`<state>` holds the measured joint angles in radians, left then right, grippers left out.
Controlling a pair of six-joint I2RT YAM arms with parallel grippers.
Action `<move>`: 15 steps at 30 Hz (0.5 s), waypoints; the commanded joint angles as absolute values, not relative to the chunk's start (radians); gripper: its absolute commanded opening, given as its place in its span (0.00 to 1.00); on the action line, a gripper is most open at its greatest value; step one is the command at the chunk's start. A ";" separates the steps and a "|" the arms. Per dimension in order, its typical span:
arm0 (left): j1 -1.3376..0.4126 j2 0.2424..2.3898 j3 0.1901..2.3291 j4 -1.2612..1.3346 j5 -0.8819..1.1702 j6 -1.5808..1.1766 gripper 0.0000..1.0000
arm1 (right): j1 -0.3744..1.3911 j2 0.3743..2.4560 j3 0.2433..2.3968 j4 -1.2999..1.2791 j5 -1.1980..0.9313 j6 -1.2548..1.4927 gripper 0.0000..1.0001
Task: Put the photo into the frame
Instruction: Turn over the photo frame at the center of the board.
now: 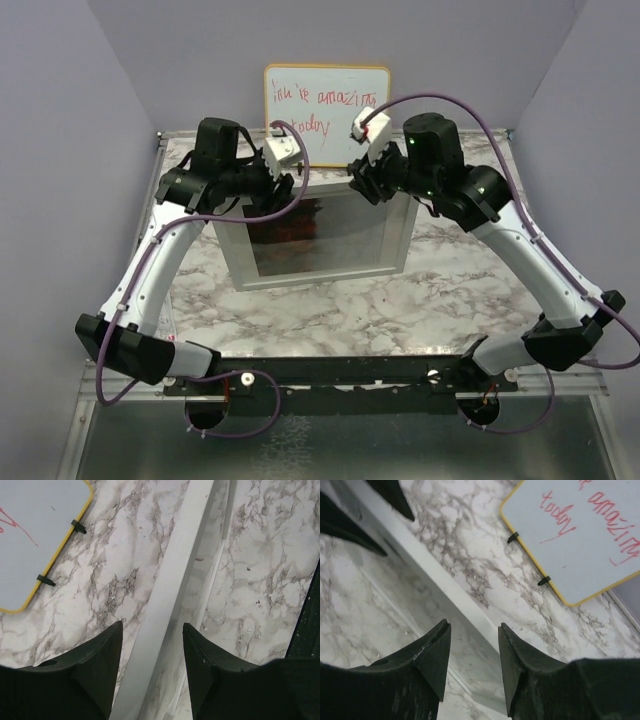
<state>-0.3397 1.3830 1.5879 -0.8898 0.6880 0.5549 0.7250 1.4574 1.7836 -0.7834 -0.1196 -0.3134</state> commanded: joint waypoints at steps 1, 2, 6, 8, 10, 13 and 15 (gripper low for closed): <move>-0.337 1.276 1.487 -0.660 0.623 0.312 0.20 | 0.721 1.337 1.689 -0.538 0.099 -0.043 0.48; -0.339 1.262 1.459 -0.623 0.614 0.270 0.21 | 0.721 1.316 1.655 -0.505 0.141 0.035 0.49; -0.340 1.233 1.395 -0.564 0.620 0.158 0.22 | 0.721 1.264 1.567 -0.484 0.312 0.312 0.50; -0.339 1.234 1.381 -0.551 0.607 0.104 0.22 | 0.721 1.261 1.562 -0.527 0.385 0.424 0.50; -0.339 1.247 1.380 -0.549 0.574 0.064 0.23 | 0.720 1.258 1.548 -0.575 0.433 0.556 0.50; -0.339 1.280 1.377 -0.549 0.552 0.051 0.23 | 0.721 1.261 1.495 -0.634 0.437 0.733 0.50; -0.339 1.306 1.363 -0.550 0.538 0.061 0.22 | 0.721 1.253 1.418 -0.638 0.388 0.832 0.50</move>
